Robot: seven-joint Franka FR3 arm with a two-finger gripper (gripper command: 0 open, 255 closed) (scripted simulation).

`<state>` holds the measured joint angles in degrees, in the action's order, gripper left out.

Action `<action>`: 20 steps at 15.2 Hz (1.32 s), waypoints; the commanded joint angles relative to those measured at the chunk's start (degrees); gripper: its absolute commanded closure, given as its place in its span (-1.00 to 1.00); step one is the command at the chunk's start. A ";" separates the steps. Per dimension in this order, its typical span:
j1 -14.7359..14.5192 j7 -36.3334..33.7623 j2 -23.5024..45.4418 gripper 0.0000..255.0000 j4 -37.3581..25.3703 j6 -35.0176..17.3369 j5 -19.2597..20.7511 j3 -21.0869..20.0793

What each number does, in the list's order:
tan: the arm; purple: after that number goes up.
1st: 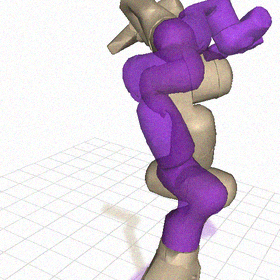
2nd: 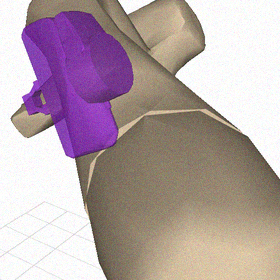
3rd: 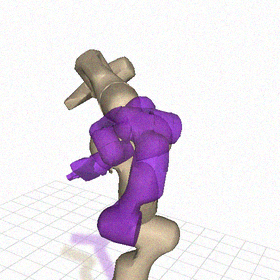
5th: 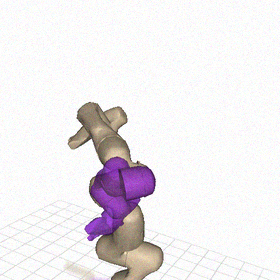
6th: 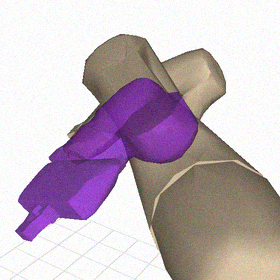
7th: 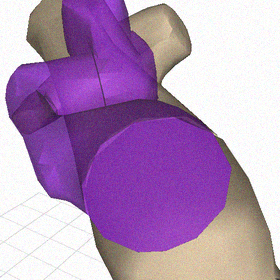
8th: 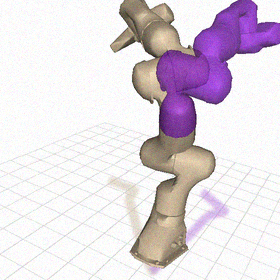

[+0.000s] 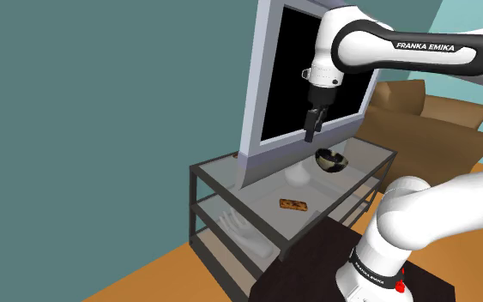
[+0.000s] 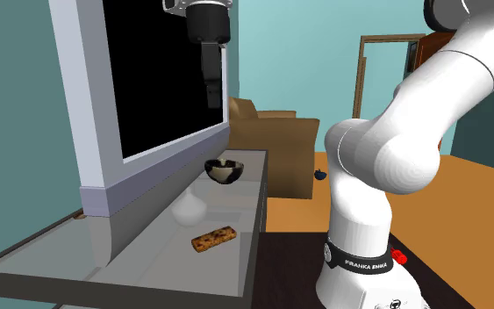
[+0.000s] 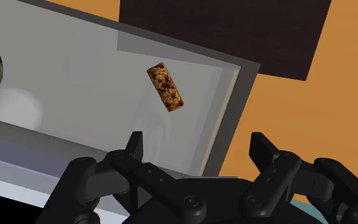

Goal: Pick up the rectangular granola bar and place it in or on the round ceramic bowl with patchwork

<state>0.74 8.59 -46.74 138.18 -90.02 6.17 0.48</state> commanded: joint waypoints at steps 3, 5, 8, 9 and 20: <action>-0.28 2.11 -0.75 -1.00 4.18 -3.68 0.66 1.43; -0.48 4.23 -1.15 -1.00 8.11 -7.47 1.41 2.92; -0.64 7.42 -0.98 -1.00 13.54 -13.42 2.69 5.30; -0.66 8.50 -0.69 -1.00 15.21 -15.49 3.16 6.13; -0.61 20.88 12.83 -1.00 28.09 -42.83 8.82 16.50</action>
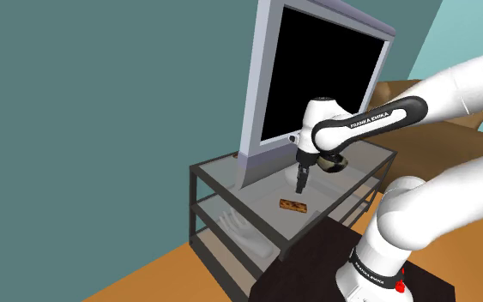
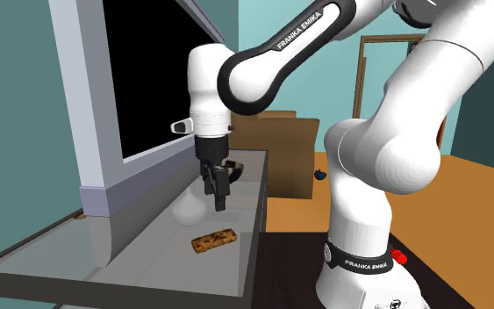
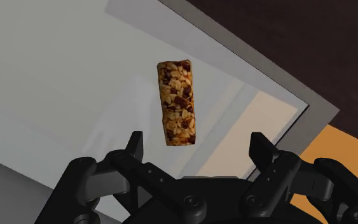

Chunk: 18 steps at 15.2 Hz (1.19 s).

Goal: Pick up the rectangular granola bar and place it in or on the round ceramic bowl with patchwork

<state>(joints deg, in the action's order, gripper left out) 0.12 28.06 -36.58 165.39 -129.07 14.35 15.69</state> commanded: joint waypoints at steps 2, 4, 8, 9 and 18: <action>-0.39 3.93 7.53 -1.00 1.86 -9.72 1.27 3.40; -1.20 6.75 13.10 -1.00 2.37 -15.89 1.33 5.60; -1.98 7.89 18.13 -1.00 2.86 -21.40 0.92 6.86; -2.17 8.02 19.32 -1.00 2.96 -22.70 0.75 7.08; -3.10 8.79 23.80 -1.00 3.20 -27.38 -0.30 7.93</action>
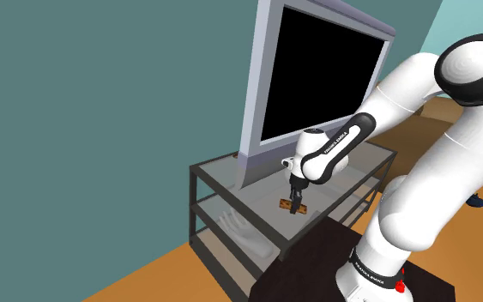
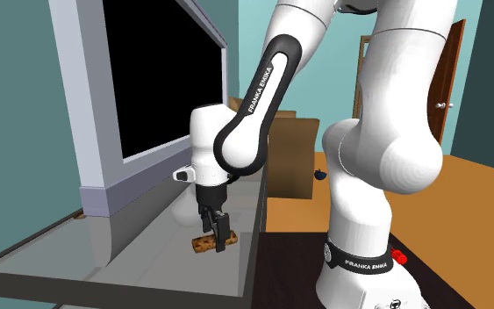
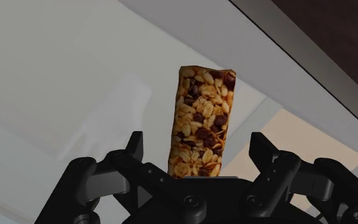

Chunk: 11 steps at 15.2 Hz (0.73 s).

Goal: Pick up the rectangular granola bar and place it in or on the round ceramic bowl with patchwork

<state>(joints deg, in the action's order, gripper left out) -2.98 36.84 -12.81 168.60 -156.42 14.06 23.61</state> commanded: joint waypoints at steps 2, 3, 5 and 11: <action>0.00 0.00 0.01 -1.00 0.00 -0.02 0.00 0.00; 0.00 0.00 0.01 1.00 0.00 -0.02 0.00 0.00; 0.00 0.01 -0.01 1.00 -0.02 0.02 -0.01 0.00; 0.05 0.04 0.00 1.00 0.04 -0.04 0.05 0.04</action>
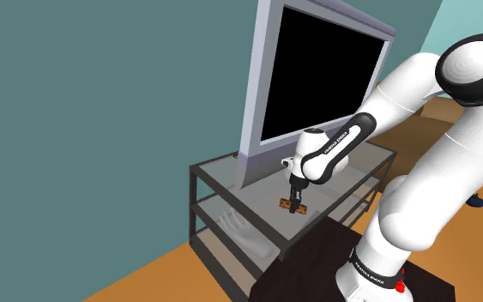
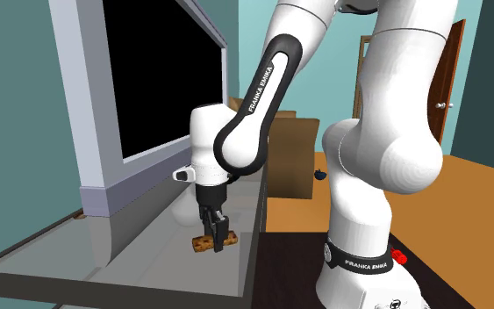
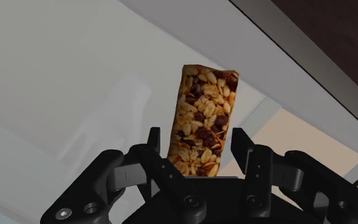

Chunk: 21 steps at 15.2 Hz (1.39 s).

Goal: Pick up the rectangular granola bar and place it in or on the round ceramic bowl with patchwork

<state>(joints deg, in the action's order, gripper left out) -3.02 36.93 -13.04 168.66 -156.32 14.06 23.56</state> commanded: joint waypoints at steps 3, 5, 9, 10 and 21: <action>0.62 -0.55 -2.28 1.00 -0.17 2.49 0.66 -0.43; 1.07 -0.88 -4.72 1.00 -0.36 5.10 1.11 -0.87; 1.69 -1.25 -9.28 1.00 -0.94 10.22 1.51 -1.70; 1.81 -1.31 -10.35 1.00 -1.13 11.48 1.53 -1.90; 2.34 -1.47 -20.14 1.00 -4.40 24.48 0.82 -4.04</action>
<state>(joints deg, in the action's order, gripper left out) -0.55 35.53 -32.48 164.90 -133.22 15.13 19.80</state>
